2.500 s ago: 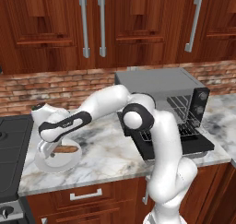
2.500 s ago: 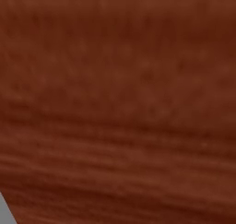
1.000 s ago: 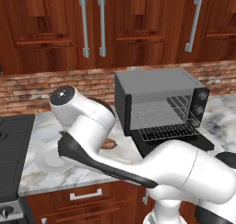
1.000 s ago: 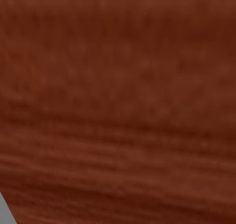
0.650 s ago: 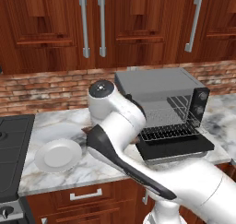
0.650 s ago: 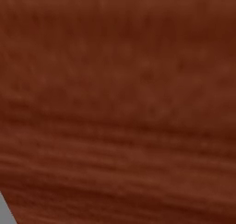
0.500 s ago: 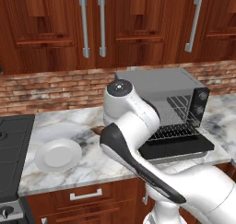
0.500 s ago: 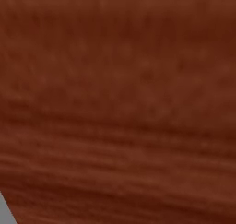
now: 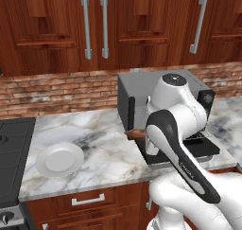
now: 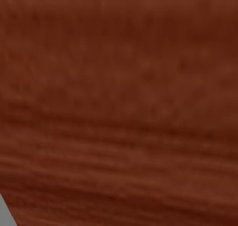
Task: Pull the toaster oven rack outwards. Pick up the baguette from the plate and place it on the toaster oven rack. Close the toaster oven door fully and set the temperature to the lowest setting.
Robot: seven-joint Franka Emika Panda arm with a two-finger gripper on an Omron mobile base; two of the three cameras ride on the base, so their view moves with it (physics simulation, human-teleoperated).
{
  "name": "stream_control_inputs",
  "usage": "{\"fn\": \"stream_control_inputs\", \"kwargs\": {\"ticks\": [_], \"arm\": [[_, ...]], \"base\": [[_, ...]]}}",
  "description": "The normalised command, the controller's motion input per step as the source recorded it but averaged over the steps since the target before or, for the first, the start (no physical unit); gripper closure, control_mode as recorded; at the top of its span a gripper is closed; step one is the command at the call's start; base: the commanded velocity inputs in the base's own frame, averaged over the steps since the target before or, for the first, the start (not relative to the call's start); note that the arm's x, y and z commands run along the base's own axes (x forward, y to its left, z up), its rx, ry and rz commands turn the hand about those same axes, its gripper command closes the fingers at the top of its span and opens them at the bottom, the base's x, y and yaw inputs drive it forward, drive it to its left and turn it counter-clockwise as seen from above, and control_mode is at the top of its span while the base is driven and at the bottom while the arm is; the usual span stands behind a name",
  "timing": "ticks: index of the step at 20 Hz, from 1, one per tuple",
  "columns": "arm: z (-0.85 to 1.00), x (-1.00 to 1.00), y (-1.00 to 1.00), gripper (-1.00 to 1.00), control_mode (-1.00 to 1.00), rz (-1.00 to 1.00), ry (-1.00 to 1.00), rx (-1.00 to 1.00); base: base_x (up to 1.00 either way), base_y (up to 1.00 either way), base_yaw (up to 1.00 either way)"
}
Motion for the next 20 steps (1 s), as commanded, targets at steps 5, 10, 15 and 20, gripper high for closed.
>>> {"fn": "stream_control_inputs", "kwargs": {"ticks": [5,10,15,20], "arm": [[0.01,0.15,-0.79,1.00,-1.00,0.13,0.32,0.00],[0.00,0.11,-0.74,1.00,-1.00,0.11,0.14,0.00],[0.00,0.06,-0.60,1.00,-1.00,0.10,0.00,0.00],[0.00,0.00,-0.34,1.00,-1.00,0.09,-0.01,-0.01]], "base": [[0.00,0.00,0.00],[0.00,0.00,0.00],[0.00,0.00,0.00],[0.00,0.00,0.00]]}}
